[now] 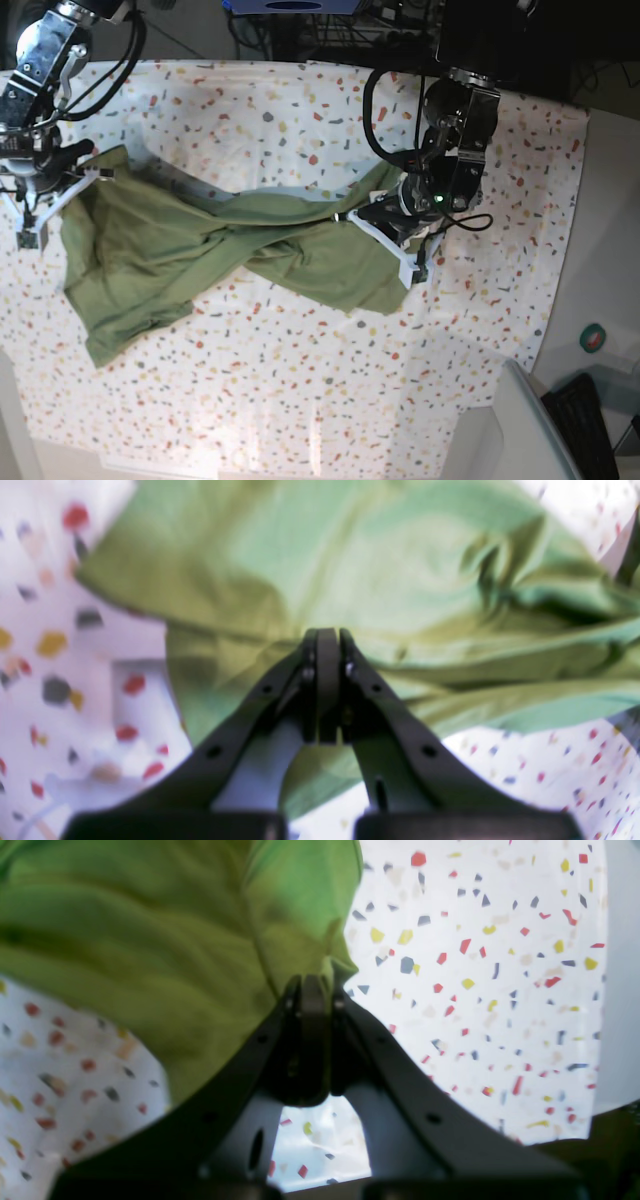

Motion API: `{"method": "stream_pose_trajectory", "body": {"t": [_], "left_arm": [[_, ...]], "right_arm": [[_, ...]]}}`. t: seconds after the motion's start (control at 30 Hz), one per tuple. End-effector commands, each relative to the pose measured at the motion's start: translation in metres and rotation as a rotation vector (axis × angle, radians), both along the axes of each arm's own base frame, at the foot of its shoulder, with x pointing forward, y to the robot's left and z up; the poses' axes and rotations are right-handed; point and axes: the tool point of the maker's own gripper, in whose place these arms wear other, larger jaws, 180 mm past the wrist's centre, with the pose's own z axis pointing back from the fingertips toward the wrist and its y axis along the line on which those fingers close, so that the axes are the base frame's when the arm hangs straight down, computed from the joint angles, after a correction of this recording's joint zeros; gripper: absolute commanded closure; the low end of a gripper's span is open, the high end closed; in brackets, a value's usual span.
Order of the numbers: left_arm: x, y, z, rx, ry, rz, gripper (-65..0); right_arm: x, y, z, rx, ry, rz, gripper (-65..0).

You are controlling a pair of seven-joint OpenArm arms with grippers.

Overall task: Layout the t-shirt on the table in an organized manner, then fold the t-shirt properly
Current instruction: 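Stretch the shirt apart, pulling the left gripper away from the right gripper, then release and regrasp the shirt edges with both grippers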

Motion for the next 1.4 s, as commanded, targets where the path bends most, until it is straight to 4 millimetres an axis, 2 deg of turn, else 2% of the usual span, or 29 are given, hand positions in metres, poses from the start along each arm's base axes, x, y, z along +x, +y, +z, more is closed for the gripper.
{"method": "stream_pose_trajectory", "body": {"t": [0.0, 0.17, 0.23, 0.3, 0.33, 0.43, 0.47, 0.5, 0.57, 0.63, 0.7, 0.77, 0.87, 0.97, 1.07, 1.1, 1.17, 1.23, 1.37], "left_arm": [[0.012, 0.0, 0.012, -0.005, -0.045, 0.001, 0.0], [0.003, 0.002, 0.006, 0.001, -0.028, 0.001, 0.0], [0.002, 0.001, 0.008, -0.002, -0.034, 0.0, 0.0], [-0.007, 0.005, 0.008, 0.004, -0.032, -0.004, 0.0], [-0.009, 0.005, 0.01, 0.003, -0.039, -0.006, 0.0], [-0.019, 0.004, 0.016, 0.002, -0.053, -0.014, 0.0], [-0.024, 0.004, 0.017, 0.002, -0.056, -0.016, 0.0], [-0.027, 0.004, 0.019, -0.003, -0.06, -0.016, 0.0], [-0.034, 0.01, 0.019, -0.003, -0.058, 0.003, 0.0], [-0.04, 0.024, 0.02, 0.0, -0.058, 0.05, 0.0], [-0.045, 0.038, 0.019, 0.01, -0.053, 0.092, 0.0], [-0.052, 0.051, 0.018, 0.014, -0.047, 0.12, 0.0], [-0.059, 0.054, 0.021, -0.079, -0.06, 0.098, 0.0], [-0.063, 0.058, 0.029, -0.217, -0.092, 0.115, 0.0], [-0.067, 0.062, 0.035, -0.295, -0.114, 0.158, 0.0], [-0.07, 0.06, 0.035, -0.314, -0.11, 0.164, -2.0], [-0.077, 0.053, 0.036, -0.371, -0.101, 0.182, -13.2], [-0.082, 0.05, 0.034, -0.409, -0.089, 0.201, -21.4], [-0.087, 0.049, 0.028, -0.461, -0.067, 0.237, -32.1]], "right_arm": [[0.003, -0.012, 0.01, -0.028, -0.037, -0.02, 0.0], [-0.011, -0.011, -0.024, 0.031, 0.057, -0.041, 0.0], [-0.02, -0.017, -0.033, 0.046, 0.083, -0.074, 0.0], [-0.023, -0.021, -0.034, 0.048, 0.087, -0.091, 0.0], [-0.026, -0.021, -0.035, 0.049, 0.099, -0.096, -4.7], [-0.03, -0.025, -0.031, 0.039, 0.125, -0.1, -29.1], [-0.029, -0.026, -0.025, 0.028, 0.112, -0.1, -34.4], [-0.027, -0.026, -0.018, 0.017, 0.093, -0.1, -36.8], [-0.027, -0.029, -0.007, -0.008, 0.068, -0.1, -36.9], [-0.022, -0.03, 0.007, -0.037, 0.033, -0.087, -36.9], [-0.017, -0.027, 0.013, -0.046, 0.018, -0.057, -36.9], [-0.005, -0.013, 0.014, -0.054, 0.02, 0.042, -36.9], [0.016, 0.017, 0.016, -0.061, 0.009, 0.175, -36.8], [0.035, 0.042, 0.022, -0.056, -0.024, 0.232, -36.8], [0.044, 0.055, 0.026, -0.046, -0.048, 0.24, -36.8], [0.045, 0.057, 0.026, -0.043, -0.049, 0.242, -36.8], [0.045, 0.058, 0.026, -0.041, -0.05, 0.243, -36.8], [0.044, 0.058, 0.023, -0.037, -0.042, 0.243, -36.8], [0.043, 0.056, 0.009, -0.023, -0.004, 0.236, -36.8]]}}
